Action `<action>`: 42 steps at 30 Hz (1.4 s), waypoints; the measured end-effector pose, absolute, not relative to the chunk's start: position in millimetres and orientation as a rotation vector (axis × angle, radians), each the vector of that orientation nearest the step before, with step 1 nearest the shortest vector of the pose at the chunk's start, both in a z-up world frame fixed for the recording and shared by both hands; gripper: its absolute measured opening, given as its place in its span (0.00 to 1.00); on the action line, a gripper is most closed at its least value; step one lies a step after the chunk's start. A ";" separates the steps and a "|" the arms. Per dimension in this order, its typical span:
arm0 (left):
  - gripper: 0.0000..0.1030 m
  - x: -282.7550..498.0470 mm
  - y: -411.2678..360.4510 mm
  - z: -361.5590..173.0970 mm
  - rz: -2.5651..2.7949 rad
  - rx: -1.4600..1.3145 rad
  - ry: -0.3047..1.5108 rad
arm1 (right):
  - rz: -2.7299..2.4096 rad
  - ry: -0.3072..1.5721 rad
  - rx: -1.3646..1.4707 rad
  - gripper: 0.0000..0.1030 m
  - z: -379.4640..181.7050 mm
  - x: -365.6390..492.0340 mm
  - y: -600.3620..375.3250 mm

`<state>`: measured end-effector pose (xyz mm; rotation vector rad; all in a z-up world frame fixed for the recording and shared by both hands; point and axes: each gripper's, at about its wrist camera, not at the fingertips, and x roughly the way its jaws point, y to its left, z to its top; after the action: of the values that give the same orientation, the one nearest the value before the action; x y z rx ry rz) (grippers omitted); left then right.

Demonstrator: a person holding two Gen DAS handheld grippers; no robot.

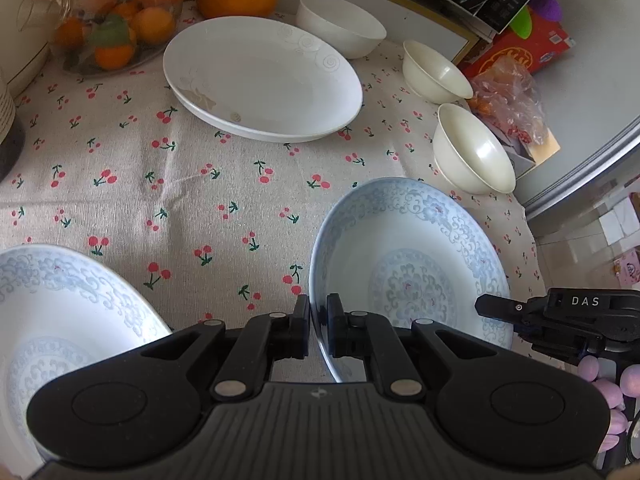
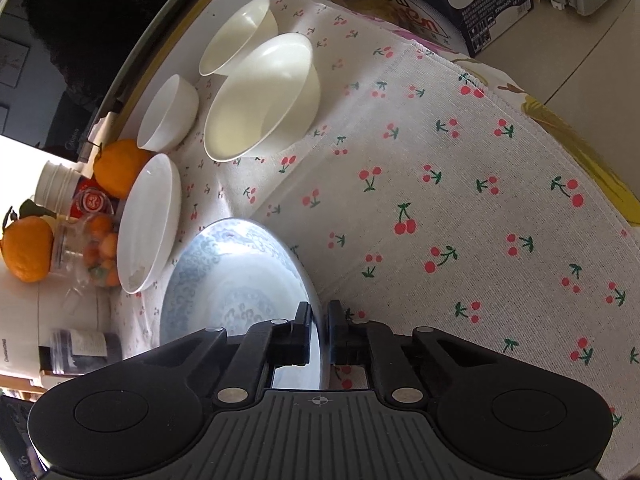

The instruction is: Organize plates and bowls

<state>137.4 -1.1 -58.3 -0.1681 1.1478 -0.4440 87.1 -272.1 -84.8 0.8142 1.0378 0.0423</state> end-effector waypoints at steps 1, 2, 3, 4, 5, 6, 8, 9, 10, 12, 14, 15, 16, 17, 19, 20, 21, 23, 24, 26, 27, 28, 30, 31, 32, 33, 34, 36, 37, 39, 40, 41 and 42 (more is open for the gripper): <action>0.07 136.7 -1.6 -57.7 -0.445 -0.163 1.145 | 0.042 1.037 0.804 0.08 -83.9 87.0 -271.4; 0.07 136.3 -2.3 -56.8 -0.447 -0.157 1.142 | 0.042 1.036 0.788 0.08 -82.3 86.8 -269.5; 0.07 135.8 -2.8 -55.4 -0.449 -0.153 1.136 | 0.041 1.034 0.769 0.08 -80.2 86.6 -267.3; 0.07 135.1 -2.6 -53.6 -0.451 -0.148 1.129 | 0.043 1.030 0.755 0.08 -78.3 86.4 -265.2; 0.07 134.5 -2.3 -51.7 -0.452 -0.141 1.120 | 0.047 1.025 0.747 0.08 -76.5 86.2 -263.7; 0.07 134.2 -1.8 -50.0 -0.453 -0.137 1.110 | 0.052 1.022 0.745 0.08 -75.0 86.1 -262.6; 0.07 134.7 1.2 -48.6 -0.447 -0.134 1.101 | 0.065 1.016 0.744 0.07 -72.4 85.7 -260.1; 0.07 135.0 3.3 -48.5 -0.445 -0.135 1.101 | 0.069 1.014 0.740 0.07 -71.1 85.6 -258.3; 0.07 135.7 5.6 -48.5 -0.443 -0.140 1.101 | 0.072 1.011 0.731 0.07 -69.7 85.6 -255.9; 0.07 135.7 9.3 -47.6 -0.437 -0.141 1.096 | 0.080 1.006 0.711 0.07 -66.6 86.1 -249.9; 0.07 135.9 12.8 -45.7 -0.428 -0.140 1.086 | 0.090 1.003 0.702 0.07 -64.8 87.0 -244.2; 0.07 136.0 14.3 -44.8 -0.425 -0.139 1.082 | 0.094 1.002 0.700 0.07 -64.3 87.6 -242.0; 0.07 136.1 16.2 -44.2 -0.422 -0.138 1.079 | 0.098 1.002 0.697 0.07 -63.8 88.0 -240.0; 0.07 136.3 18.0 -43.8 -0.419 -0.136 1.078 | 0.101 1.002 0.695 0.07 -63.5 88.9 -237.5; 0.07 136.6 20.9 -43.4 -0.414 -0.126 1.077 | 0.106 1.007 0.689 0.07 -63.9 89.0 -232.9; 0.07 137.0 22.1 -43.8 -0.410 -0.122 1.079 | 0.107 1.011 0.686 0.07 -64.4 89.8 -230.6; 0.07 137.1 22.8 -44.6 -0.407 -0.115 1.081 | 0.107 1.017 0.684 0.07 -65.2 90.5 -228.0; 0.07 136.0 23.6 -46.4 -0.401 -0.096 1.083 | 0.105 1.032 0.677 0.07 -67.7 91.3 -224.1; 0.07 135.8 23.5 -47.4 -0.398 -0.087 1.083 | 0.103 1.038 0.674 0.07 -68.7 91.7 -222.2; 0.08 135.7 23.2 -49.3 -0.392 -0.067 1.083 | 0.101 1.045 0.665 0.07 -70.1 92.1 -218.9; 0.08 135.9 22.5 -50.2 -0.388 -0.057 1.083 | 0.100 1.046 0.659 0.07 -70.3 92.4 -217.1; 0.08 135.8 21.8 -51.2 -0.384 -0.049 1.084 | 0.100 1.048 0.652 0.07 -70.6 93.1 -215.1; 0.09 135.2 21.7 -52.7 -0.377 -0.032 1.087 | 0.098 1.055 0.635 0.08 -71.3 93.9 -212.2; 0.09 134.5 21.2 -52.6 -0.378 -0.024 1.082 | 0.095 1.060 0.622 0.08 -72.1 94.4 -210.5; 0.09 134.0 20.5 -52.5 -0.378 -0.015 1.080 | 0.093 1.062 0.615 0.09 -72.3 94.3 -209.2; 0.09 133.8 19.8 -52.4 -0.378 -0.010 1.079 | 0.090 1.063 0.613 0.09 -72.5 94.2 -208.3; 0.09 133.9 19.1 -52.5 -0.377 -0.006 1.077 | 0.089 1.063 0.612 0.09 -72.4 94.2 -207.8; 0.09 134.6 18.9 -52.8 -0.373 -0.004 1.076 | 0.088 1.064 0.610 0.09 -72.9 94.0 -208.1; 0.09 134.6 18.3 -52.8 -0.372 0.002 1.076 | 0.088 1.064 0.608 0.09 -73.0 93.8 -207.7; 0.10 133.7 17.1 -52.9 -0.371 0.021 1.069 | 0.089 1.064 0.594 0.10 -72.3 93.3 -206.6; 0.10 133.2 16.2 -52.9 -0.371 0.029 1.066 | 0.090 1.064 0.585 0.10 -71.7 93.2 -205.8; 0.10 132.8 15.6 -52.9 -0.370 0.034 1.065 | 0.090 1.063 0.577 0.10 -71.1 93.0 -205.1; 0.11 132.9 15.1 -52.9 -0.368 0.038 1.064 | 0.090 1.062 0.571 0.11 -70.4 92.7 -204.5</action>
<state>132.9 15.1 -52.9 0.0384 1.0636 -0.3681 92.7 -204.5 -70.4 0.5709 1.0624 0.0905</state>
